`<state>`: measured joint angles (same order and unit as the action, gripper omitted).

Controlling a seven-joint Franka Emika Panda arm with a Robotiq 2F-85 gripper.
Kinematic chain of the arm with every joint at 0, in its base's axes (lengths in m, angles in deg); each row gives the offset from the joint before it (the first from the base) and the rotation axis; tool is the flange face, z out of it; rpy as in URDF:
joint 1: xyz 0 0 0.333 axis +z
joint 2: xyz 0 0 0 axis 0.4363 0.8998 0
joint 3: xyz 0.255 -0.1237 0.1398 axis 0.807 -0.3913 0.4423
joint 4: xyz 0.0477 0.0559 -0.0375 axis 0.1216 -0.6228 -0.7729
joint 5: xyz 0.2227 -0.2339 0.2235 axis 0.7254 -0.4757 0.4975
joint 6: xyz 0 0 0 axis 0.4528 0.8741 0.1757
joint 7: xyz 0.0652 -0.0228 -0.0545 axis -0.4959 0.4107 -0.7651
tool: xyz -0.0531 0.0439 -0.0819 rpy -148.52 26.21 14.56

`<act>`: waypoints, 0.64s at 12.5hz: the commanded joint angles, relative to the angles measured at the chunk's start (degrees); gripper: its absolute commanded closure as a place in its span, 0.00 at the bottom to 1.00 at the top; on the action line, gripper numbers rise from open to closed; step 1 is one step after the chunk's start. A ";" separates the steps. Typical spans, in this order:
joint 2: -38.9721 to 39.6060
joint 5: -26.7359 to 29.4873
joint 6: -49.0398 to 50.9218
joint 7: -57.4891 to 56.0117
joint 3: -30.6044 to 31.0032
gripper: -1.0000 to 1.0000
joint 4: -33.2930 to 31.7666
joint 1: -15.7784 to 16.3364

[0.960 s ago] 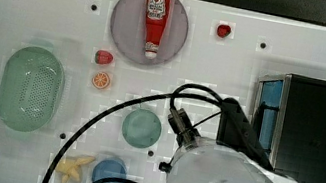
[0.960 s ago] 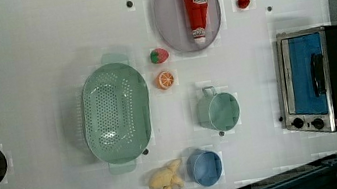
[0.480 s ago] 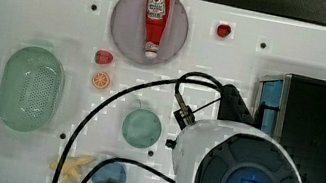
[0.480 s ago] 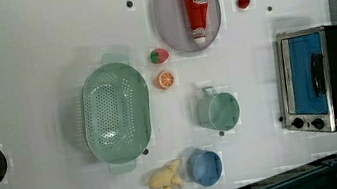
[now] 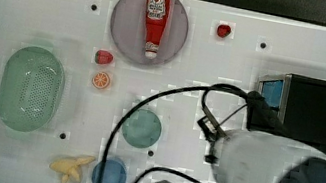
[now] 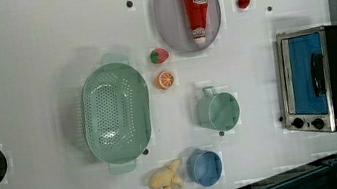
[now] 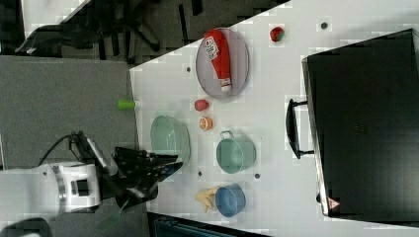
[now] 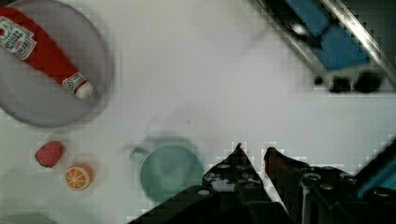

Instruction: Flap open oven.

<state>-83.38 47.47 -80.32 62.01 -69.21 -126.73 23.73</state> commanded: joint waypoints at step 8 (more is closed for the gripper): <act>13.81 -0.57 -18.39 -51.36 -13.11 0.82 -2.50 -2.67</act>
<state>-68.54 46.52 -97.03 18.75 -81.43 -128.97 21.04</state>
